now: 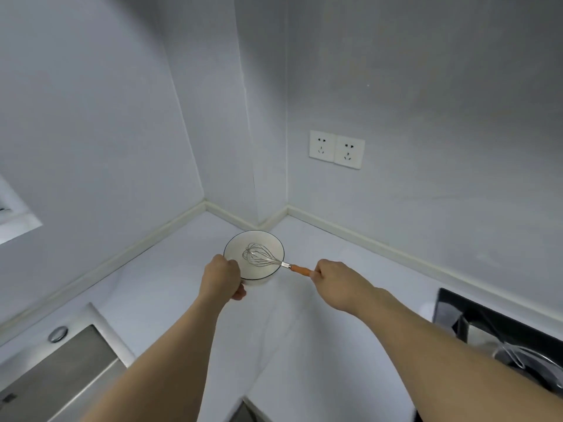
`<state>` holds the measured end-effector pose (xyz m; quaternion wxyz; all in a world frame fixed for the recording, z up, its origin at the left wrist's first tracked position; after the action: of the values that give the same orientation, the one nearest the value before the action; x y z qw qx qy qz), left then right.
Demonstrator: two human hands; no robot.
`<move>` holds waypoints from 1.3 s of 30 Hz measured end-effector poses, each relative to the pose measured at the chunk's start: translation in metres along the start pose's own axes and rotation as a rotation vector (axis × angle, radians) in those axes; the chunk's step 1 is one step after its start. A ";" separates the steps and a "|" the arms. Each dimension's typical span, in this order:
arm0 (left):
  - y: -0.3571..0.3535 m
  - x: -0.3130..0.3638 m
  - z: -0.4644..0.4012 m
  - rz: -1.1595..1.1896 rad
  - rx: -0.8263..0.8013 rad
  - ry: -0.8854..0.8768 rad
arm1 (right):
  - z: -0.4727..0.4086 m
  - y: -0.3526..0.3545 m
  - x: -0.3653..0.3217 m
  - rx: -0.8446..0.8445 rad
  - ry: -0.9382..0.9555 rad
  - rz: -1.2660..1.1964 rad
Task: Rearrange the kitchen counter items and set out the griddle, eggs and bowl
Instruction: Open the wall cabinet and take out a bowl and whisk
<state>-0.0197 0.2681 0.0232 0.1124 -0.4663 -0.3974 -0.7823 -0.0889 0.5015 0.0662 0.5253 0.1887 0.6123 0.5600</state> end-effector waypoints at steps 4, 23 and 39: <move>0.020 -0.011 -0.073 -0.003 -0.004 0.026 | -0.065 -0.027 -0.042 -0.047 0.010 0.013; 0.054 -0.084 -0.274 0.182 0.046 0.263 | -0.243 -0.120 -0.140 -0.066 -0.288 -0.500; 0.049 -0.111 -0.348 0.364 0.070 0.337 | -0.307 -0.162 -0.161 -0.045 -0.491 -0.871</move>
<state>-0.1560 -0.0391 -0.1290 0.3324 -0.3888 -0.3095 -0.8016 -0.2327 0.1706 -0.0628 0.8429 0.0305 0.4803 0.2405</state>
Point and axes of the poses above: each hand's wrist, its own z-axis away from the middle knuckle, its own y-axis out of the back of the hand, x = y × z, the point moved 6 cm from there along -z, towards the middle knuckle, and after that the axes turned 5 degrees about x, right-handed, at the moved point
